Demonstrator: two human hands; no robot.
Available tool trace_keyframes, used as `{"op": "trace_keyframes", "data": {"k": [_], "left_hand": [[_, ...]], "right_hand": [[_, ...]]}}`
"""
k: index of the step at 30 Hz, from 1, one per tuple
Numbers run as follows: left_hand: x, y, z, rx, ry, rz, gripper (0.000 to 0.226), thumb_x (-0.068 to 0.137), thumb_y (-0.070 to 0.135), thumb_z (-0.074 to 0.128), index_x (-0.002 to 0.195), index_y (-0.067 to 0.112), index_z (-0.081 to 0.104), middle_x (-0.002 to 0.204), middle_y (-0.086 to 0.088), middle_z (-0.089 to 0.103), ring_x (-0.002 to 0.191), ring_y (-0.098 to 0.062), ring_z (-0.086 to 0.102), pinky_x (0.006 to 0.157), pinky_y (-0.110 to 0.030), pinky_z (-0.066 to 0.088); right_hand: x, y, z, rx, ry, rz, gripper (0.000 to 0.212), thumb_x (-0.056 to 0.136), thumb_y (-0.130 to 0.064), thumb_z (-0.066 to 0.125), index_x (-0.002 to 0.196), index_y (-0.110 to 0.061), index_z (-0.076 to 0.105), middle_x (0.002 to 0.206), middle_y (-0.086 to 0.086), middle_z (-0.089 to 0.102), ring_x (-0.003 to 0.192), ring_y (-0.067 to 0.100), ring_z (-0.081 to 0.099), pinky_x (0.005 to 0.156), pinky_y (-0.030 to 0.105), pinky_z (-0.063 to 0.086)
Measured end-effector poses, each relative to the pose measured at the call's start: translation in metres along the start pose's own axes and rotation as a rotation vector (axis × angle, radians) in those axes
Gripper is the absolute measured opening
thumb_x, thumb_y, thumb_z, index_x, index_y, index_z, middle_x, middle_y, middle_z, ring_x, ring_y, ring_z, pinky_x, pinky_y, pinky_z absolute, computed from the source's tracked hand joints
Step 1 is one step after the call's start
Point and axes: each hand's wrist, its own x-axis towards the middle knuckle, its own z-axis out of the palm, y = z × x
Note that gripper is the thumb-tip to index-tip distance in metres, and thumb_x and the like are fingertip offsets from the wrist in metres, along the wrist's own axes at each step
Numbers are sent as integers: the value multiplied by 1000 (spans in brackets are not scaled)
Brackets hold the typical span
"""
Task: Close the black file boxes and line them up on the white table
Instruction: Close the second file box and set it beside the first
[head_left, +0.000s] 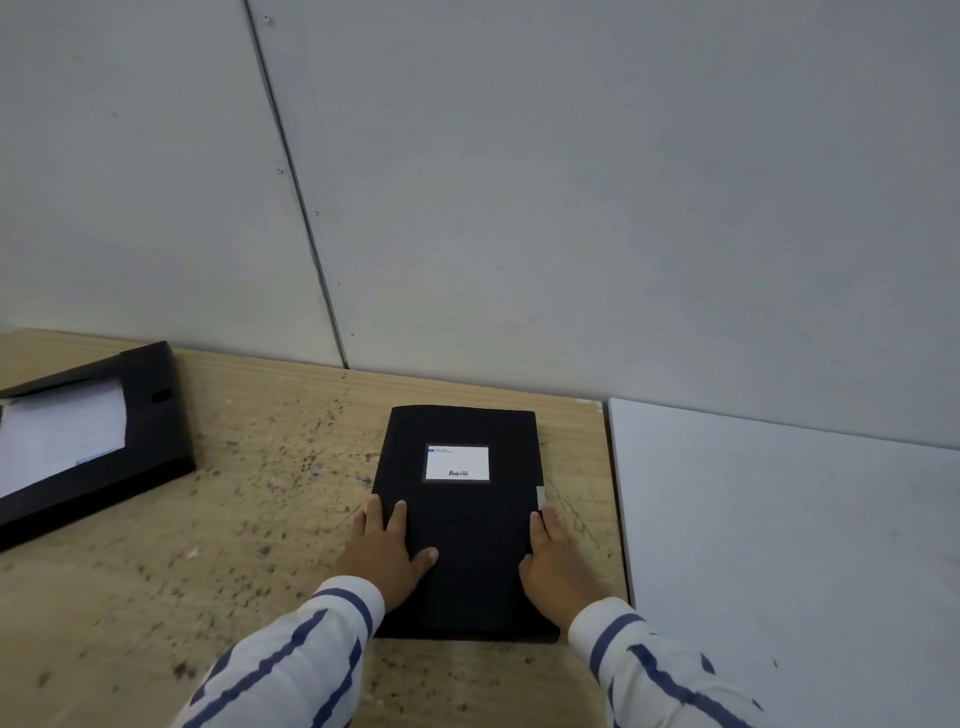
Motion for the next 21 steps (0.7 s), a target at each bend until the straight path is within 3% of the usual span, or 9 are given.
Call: {"op": "trace_keyframes", "data": {"k": [4, 6, 9, 11, 14, 17, 21], "left_hand": [[-4, -4, 0, -62, 14, 4, 86, 88, 58, 48, 153, 23, 4, 163, -6, -8, 150, -27, -2, 120, -43, 17], [-8, -10, 3, -164, 43, -6, 89, 87, 55, 52, 153, 18, 5, 163, -6, -1, 149, -26, 10, 119, -41, 22], [-15, -21, 11, -434, 83, -106, 88, 79, 54, 63, 147, 14, 24, 149, -11, 39, 129, -30, 47, 105, -43, 43], [-18, -26, 17, -521, 119, -189, 77, 73, 57, 67, 131, 13, 43, 129, -11, 57, 111, -32, 58, 94, -44, 50], [-23, -27, 21, -589, 149, -227, 61, 75, 54, 69, 115, 11, 55, 114, -11, 64, 93, -29, 61, 81, -40, 52], [-31, -21, 21, -641, 131, -216, 53, 80, 48, 67, 116, 11, 54, 113, -10, 64, 87, -26, 58, 74, -36, 47], [-41, -12, 25, -689, 136, -166, 52, 85, 42, 65, 124, 11, 50, 118, -10, 61, 89, -24, 55, 77, -35, 45]], "right_hand": [[1, 7, -5, -97, -46, -35, 58, 100, -26, 33, 150, -14, 6, 161, 0, -4, 147, 23, 11, 117, 34, 23], [-1, 8, -7, -51, -74, -21, 61, 100, -26, 35, 150, -13, 5, 161, 2, -3, 146, 23, 13, 116, 34, 22], [-9, 9, -1, 130, -63, 44, 63, 97, -24, 41, 150, -16, 8, 154, 8, 26, 136, 25, 37, 111, 37, 34], [-17, 12, 4, 264, -13, 88, 57, 94, -21, 47, 145, -16, 21, 141, 7, 46, 119, 21, 52, 100, 33, 45], [-27, 16, 5, 460, -34, 126, 49, 91, -15, 53, 137, -18, 35, 130, 3, 53, 110, 18, 54, 90, 26, 43], [-34, 21, 3, 603, -59, 163, 55, 87, -11, 58, 138, -20, 37, 131, 3, 54, 117, 22, 53, 98, 33, 44], [-45, 31, -1, 706, -29, 186, 56, 87, -10, 59, 138, -24, 38, 129, 1, 56, 116, 22, 53, 101, 38, 46]]}}
